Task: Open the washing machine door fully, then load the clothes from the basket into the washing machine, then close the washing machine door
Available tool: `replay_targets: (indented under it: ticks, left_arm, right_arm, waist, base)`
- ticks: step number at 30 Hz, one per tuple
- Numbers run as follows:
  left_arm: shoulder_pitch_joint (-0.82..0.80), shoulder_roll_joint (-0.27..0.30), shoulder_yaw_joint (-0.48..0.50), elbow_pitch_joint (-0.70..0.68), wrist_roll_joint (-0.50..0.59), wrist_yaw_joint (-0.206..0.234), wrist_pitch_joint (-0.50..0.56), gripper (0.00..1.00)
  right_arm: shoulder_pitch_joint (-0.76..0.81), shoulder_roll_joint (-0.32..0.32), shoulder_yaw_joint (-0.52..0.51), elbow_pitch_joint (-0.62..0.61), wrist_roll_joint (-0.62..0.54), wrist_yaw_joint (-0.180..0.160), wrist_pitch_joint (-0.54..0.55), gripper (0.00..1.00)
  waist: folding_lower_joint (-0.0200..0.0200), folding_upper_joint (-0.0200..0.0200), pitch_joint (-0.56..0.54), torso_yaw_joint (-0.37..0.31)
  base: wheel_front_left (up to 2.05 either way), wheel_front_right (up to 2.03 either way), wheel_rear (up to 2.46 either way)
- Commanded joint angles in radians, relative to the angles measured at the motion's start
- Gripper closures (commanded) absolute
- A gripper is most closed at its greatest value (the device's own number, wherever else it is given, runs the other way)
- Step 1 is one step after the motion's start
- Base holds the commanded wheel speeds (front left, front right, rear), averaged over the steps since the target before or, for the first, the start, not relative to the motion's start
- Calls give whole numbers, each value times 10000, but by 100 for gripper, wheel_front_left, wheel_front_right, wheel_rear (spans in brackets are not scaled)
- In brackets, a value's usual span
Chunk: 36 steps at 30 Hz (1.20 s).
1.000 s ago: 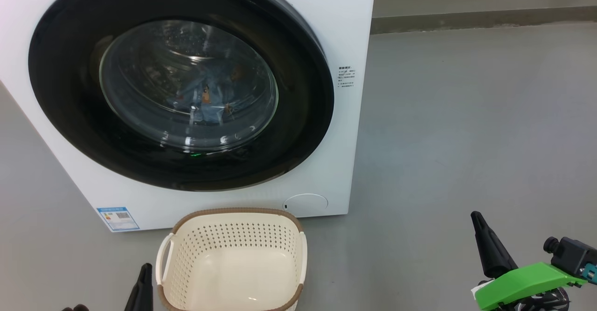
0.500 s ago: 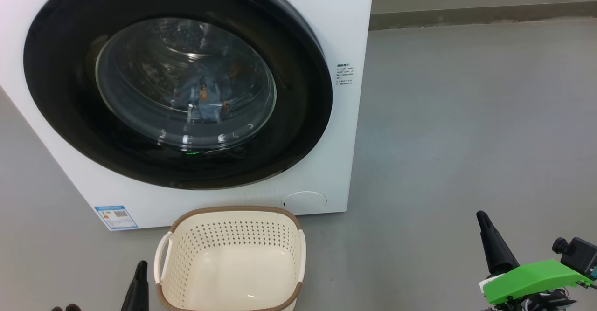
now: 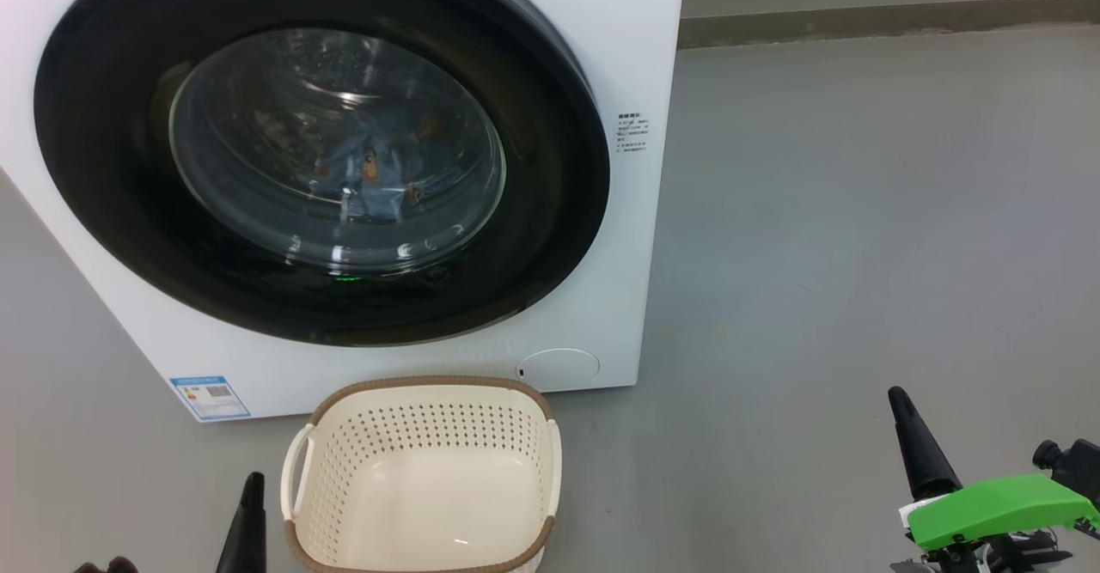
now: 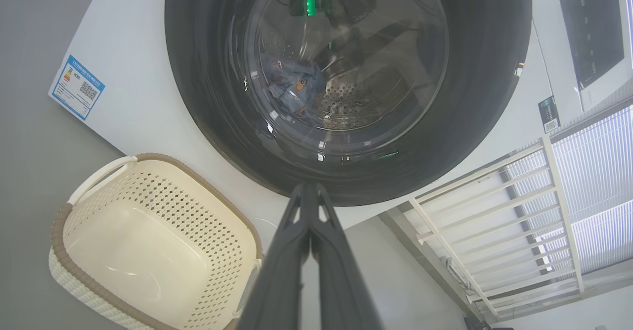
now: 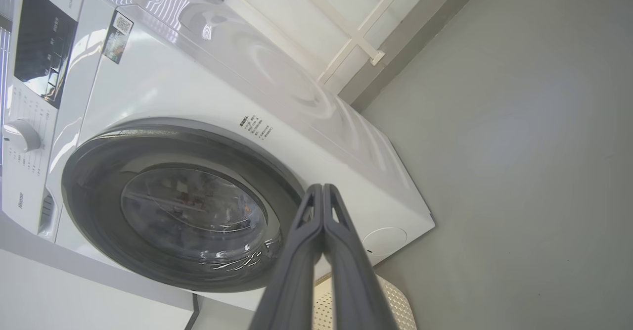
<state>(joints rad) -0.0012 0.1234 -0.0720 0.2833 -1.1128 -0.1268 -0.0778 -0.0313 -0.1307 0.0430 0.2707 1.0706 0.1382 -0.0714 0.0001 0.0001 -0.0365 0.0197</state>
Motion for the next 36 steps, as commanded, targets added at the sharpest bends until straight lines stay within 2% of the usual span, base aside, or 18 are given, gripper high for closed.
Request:
replay_targets:
  ticks: [1,36]
  left_arm:
    - [-480,72,277,-270,-233,-19,79,100]
    - [-817,-376,1168,-329,-2916,-30,1113,100]
  right_arm:
    - [-506,-67,-31,-249,224,-33,51,100]
    - [-657,424,-905,-252,3145,-57,1070,100]
  waist:
    - [-1,-1,8,-4]
    - [-1,-1,226,-113]
  base:
    - [0,0,0]
    - [0,0,0]
